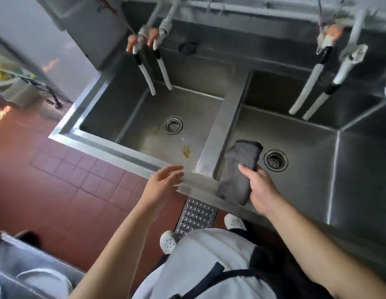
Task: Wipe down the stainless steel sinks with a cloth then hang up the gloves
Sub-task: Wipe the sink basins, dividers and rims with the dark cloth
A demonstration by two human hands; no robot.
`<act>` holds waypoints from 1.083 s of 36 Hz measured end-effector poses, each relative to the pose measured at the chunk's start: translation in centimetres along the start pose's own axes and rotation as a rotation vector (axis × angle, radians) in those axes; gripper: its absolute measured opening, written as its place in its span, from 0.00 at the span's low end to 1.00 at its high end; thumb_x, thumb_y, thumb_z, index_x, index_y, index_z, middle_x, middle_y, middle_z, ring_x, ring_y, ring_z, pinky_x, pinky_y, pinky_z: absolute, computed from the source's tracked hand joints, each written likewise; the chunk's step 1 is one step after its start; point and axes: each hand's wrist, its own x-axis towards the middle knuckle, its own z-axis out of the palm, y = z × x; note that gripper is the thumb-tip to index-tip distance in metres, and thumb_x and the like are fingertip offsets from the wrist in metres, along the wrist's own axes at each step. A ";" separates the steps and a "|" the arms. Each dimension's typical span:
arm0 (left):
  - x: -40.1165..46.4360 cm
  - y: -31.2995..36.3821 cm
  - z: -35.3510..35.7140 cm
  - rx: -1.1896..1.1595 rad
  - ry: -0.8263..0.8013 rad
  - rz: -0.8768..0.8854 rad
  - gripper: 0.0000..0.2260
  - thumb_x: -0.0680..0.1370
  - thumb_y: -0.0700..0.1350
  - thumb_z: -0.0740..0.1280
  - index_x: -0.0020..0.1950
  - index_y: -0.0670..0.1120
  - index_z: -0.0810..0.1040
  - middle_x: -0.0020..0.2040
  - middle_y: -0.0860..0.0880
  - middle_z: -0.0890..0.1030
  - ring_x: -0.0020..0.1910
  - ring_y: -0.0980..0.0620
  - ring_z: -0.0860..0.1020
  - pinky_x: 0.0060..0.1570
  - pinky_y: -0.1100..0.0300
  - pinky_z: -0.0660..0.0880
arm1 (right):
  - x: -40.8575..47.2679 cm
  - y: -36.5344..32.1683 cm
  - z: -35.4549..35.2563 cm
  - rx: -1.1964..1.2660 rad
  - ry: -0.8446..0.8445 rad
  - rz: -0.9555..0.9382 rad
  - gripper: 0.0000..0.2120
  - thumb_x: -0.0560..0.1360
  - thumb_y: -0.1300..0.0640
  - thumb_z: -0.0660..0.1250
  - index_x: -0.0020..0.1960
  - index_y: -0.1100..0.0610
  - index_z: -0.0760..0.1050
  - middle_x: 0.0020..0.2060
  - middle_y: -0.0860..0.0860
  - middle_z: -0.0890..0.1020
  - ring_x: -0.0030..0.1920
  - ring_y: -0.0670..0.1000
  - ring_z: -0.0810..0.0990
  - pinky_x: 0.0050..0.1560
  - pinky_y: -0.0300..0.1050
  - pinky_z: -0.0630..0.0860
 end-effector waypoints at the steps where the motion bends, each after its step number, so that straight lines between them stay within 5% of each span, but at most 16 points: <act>1: -0.1 -1.1 -2.3 0.011 0.047 0.009 0.09 0.80 0.41 0.66 0.54 0.54 0.82 0.52 0.50 0.86 0.55 0.48 0.83 0.58 0.52 0.78 | -0.3 0.2 1.4 -0.012 0.000 -0.014 0.09 0.78 0.63 0.66 0.58 0.59 0.78 0.54 0.59 0.84 0.56 0.59 0.82 0.60 0.56 0.77; 7: -0.1 -5.6 -12.8 0.093 0.323 0.054 0.16 0.77 0.40 0.67 0.42 0.64 0.79 0.43 0.63 0.84 0.39 0.67 0.80 0.36 0.68 0.74 | -1.3 1.5 8.7 -0.164 -0.061 -0.173 0.10 0.78 0.65 0.66 0.55 0.53 0.78 0.53 0.53 0.85 0.55 0.53 0.84 0.60 0.53 0.78; 13: 1.7 -5.2 -17.2 0.172 0.351 0.049 0.17 0.77 0.42 0.65 0.65 0.55 0.77 0.54 0.55 0.79 0.56 0.52 0.78 0.58 0.52 0.77 | -1.8 2.6 12.4 -0.181 -0.024 -0.188 0.12 0.79 0.64 0.65 0.57 0.50 0.77 0.56 0.52 0.84 0.55 0.50 0.83 0.59 0.50 0.78; 17: 4.7 -4.2 -17.8 0.249 0.306 0.144 0.19 0.77 0.44 0.66 0.68 0.56 0.75 0.52 0.54 0.80 0.36 0.59 0.77 0.33 0.65 0.76 | 0.0 2.3 13.8 -0.113 0.016 -0.131 0.12 0.80 0.64 0.63 0.57 0.49 0.76 0.55 0.49 0.84 0.54 0.50 0.83 0.57 0.51 0.78; 18: 5.6 -3.9 -17.7 0.286 0.289 0.161 0.19 0.78 0.43 0.66 0.69 0.54 0.75 0.57 0.52 0.80 0.36 0.56 0.79 0.34 0.64 0.77 | 0.9 2.0 14.1 -0.092 0.029 -0.121 0.13 0.80 0.64 0.62 0.56 0.48 0.76 0.54 0.48 0.84 0.54 0.49 0.83 0.55 0.51 0.78; 20: 7.7 -3.4 -17.3 0.391 0.241 0.187 0.20 0.79 0.43 0.66 0.70 0.51 0.74 0.67 0.49 0.76 0.51 0.47 0.81 0.51 0.52 0.80 | 2.9 1.6 14.6 -0.054 0.056 -0.103 0.14 0.80 0.65 0.62 0.56 0.46 0.76 0.52 0.46 0.84 0.51 0.47 0.83 0.49 0.48 0.80; 24: 12.5 -2.9 -16.4 0.723 0.141 0.156 0.23 0.79 0.48 0.66 0.75 0.53 0.68 0.77 0.45 0.64 0.76 0.43 0.61 0.75 0.48 0.60 | 9.2 1.0 15.6 0.010 0.138 -0.086 0.15 0.81 0.65 0.61 0.56 0.46 0.76 0.51 0.45 0.84 0.49 0.46 0.84 0.43 0.43 0.80; 27: 16.0 -2.7 -15.7 0.908 0.074 0.117 0.26 0.80 0.56 0.63 0.78 0.57 0.61 0.80 0.46 0.58 0.80 0.44 0.52 0.77 0.50 0.52 | 15.1 1.2 16.9 0.012 0.236 -0.023 0.14 0.81 0.65 0.61 0.55 0.46 0.75 0.49 0.46 0.83 0.46 0.47 0.84 0.39 0.44 0.81; 31: 20.4 -2.3 -15.1 1.102 -0.020 0.116 0.27 0.81 0.61 0.58 0.79 0.60 0.56 0.81 0.48 0.56 0.80 0.43 0.49 0.78 0.48 0.49 | 24.6 1.7 18.3 -0.133 0.409 0.048 0.12 0.79 0.64 0.60 0.54 0.50 0.76 0.57 0.56 0.81 0.56 0.59 0.81 0.57 0.58 0.79; 34: 23.5 -2.5 -15.0 1.224 -0.103 0.116 0.27 0.81 0.63 0.54 0.79 0.61 0.54 0.82 0.49 0.54 0.81 0.45 0.46 0.78 0.48 0.44 | 31.7 1.1 19.0 -0.221 0.620 0.072 0.20 0.80 0.62 0.58 0.71 0.54 0.70 0.67 0.56 0.76 0.64 0.59 0.77 0.64 0.52 0.74; 37: 25.5 -3.1 -14.6 1.324 -0.108 0.082 0.27 0.80 0.66 0.48 0.79 0.62 0.55 0.82 0.53 0.54 0.81 0.49 0.46 0.78 0.47 0.44 | 38.5 -0.1 19.2 -0.252 0.776 0.010 0.23 0.80 0.60 0.60 0.74 0.52 0.67 0.66 0.54 0.77 0.63 0.57 0.77 0.55 0.43 0.70; 39: 26.4 -3.6 -14.3 1.345 -0.124 0.009 0.30 0.77 0.69 0.46 0.78 0.64 0.55 0.81 0.56 0.53 0.81 0.50 0.48 0.77 0.44 0.47 | 43.1 -0.7 18.9 -0.421 0.765 -0.070 0.26 0.79 0.61 0.60 0.76 0.55 0.63 0.67 0.57 0.75 0.64 0.59 0.75 0.58 0.45 0.69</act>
